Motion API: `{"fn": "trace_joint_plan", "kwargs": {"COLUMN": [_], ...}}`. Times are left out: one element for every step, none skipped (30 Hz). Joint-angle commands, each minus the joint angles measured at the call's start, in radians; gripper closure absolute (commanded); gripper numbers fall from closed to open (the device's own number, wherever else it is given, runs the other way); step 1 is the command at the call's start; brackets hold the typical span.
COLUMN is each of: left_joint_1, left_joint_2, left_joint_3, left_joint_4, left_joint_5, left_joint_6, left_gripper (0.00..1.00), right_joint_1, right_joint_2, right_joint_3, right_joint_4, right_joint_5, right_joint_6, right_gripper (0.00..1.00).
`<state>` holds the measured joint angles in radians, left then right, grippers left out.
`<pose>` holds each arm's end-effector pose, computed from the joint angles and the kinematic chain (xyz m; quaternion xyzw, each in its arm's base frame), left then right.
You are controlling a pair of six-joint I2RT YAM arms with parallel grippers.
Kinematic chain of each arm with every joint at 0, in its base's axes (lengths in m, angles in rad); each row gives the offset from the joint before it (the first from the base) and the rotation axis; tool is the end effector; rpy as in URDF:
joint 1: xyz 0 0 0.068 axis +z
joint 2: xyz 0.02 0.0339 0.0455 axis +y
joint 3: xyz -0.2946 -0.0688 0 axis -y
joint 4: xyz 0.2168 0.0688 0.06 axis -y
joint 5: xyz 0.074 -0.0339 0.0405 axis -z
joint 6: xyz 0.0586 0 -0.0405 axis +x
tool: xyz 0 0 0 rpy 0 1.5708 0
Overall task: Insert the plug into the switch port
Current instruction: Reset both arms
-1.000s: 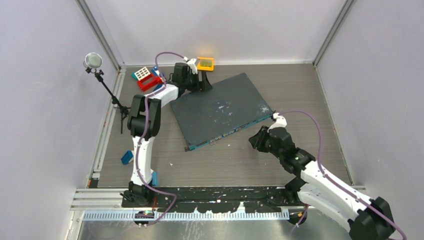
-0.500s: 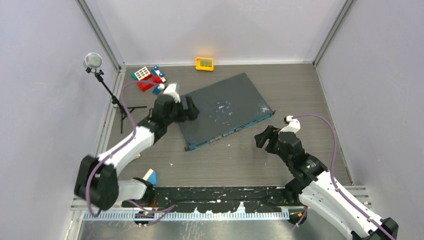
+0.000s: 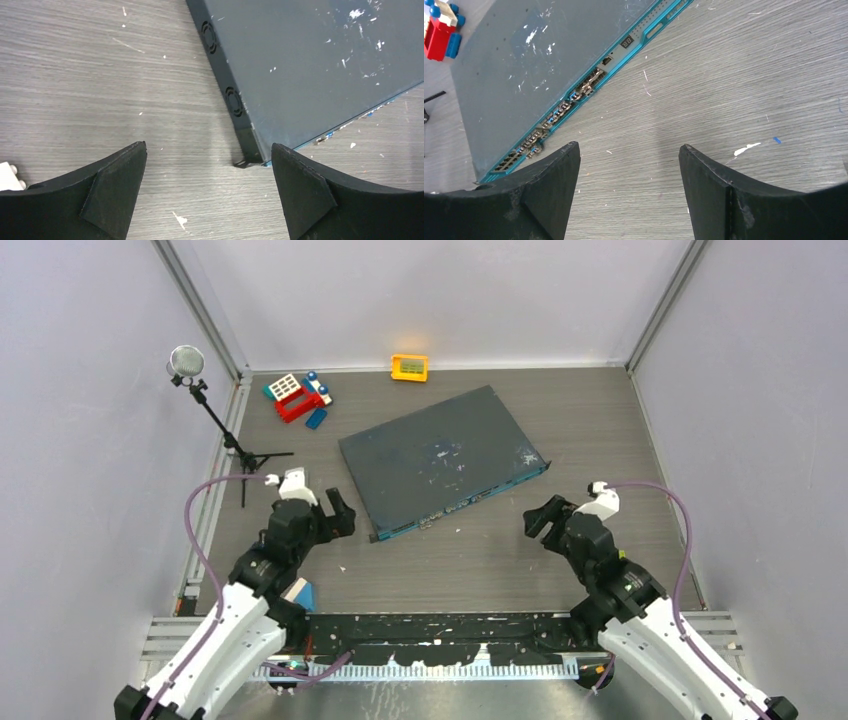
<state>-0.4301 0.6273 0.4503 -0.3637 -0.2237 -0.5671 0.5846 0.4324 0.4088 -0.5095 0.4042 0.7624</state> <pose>0.1126 -0.0373 0.2398 -0.1140 0.8590 -0.1488 0.4764 0.0801 0.0254 0.2268 0.1747 0.8385 0.1668 0.4884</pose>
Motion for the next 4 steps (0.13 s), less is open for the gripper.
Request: {"fn": "trace_joint_plan", "kwargs": {"left_joint_1": [-0.002,-0.002,-0.002,-0.002], "left_joint_2": [-0.079,-0.093,-0.107,-0.12], "left_joint_3": [-0.059,-0.073,-0.079,-0.091], "left_joint_4": [-0.001,0.01,0.012,0.013], "left_joint_5": [0.041,0.058,0.033,0.018], "left_joint_6": [0.058,0.065,0.059,0.051], "left_gripper": [0.05,0.05,0.03,0.01], "right_joint_1": [-0.002,-0.002,-0.003,-0.003], "right_joint_2": [-0.033,-0.034,-0.035,-0.035], "right_joint_3": [-0.025,-0.024,-0.023,-0.021], "right_joint_4": [0.005,0.0,-0.003,-0.003], "right_joint_5": [0.041,0.053,0.065,0.072], "right_joint_6": [0.04,0.04,0.039,0.035], "right_gripper": [0.23,0.23,0.23,0.23]}}
